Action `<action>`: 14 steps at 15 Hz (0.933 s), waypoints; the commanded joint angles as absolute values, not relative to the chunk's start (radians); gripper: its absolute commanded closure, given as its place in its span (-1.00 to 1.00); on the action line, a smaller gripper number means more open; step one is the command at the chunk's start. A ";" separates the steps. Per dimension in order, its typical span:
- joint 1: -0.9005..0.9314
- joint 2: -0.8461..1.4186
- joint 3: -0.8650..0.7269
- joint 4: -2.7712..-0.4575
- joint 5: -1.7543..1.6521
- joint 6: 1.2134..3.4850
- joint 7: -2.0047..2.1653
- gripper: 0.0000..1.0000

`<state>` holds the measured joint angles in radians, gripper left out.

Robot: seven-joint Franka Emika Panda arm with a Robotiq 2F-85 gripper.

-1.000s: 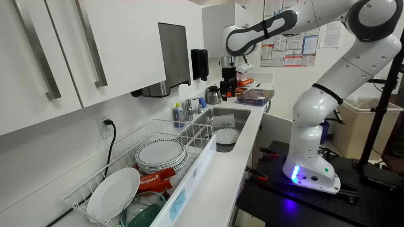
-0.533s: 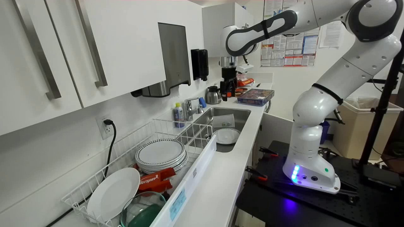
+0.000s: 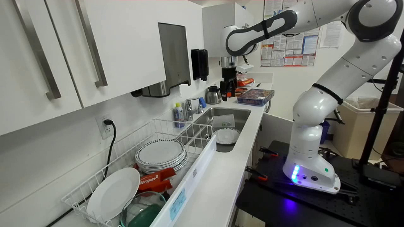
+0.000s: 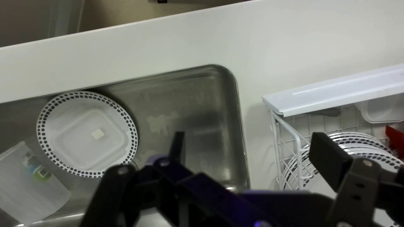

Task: Open the tap

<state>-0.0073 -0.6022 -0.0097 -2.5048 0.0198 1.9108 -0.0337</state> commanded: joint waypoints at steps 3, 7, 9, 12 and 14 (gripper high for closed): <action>-0.029 -0.578 -0.044 -2.485 0.033 1.976 -0.022 -1.00; -0.079 -0.518 -0.160 -2.439 0.097 2.128 -0.042 -1.00; -0.099 -0.475 -0.229 -2.405 0.146 2.191 -0.062 -1.00; -0.104 -0.383 -0.327 -2.339 0.248 2.258 -0.124 -1.00; -0.124 -0.429 -0.307 -2.378 0.231 2.237 -0.126 -1.00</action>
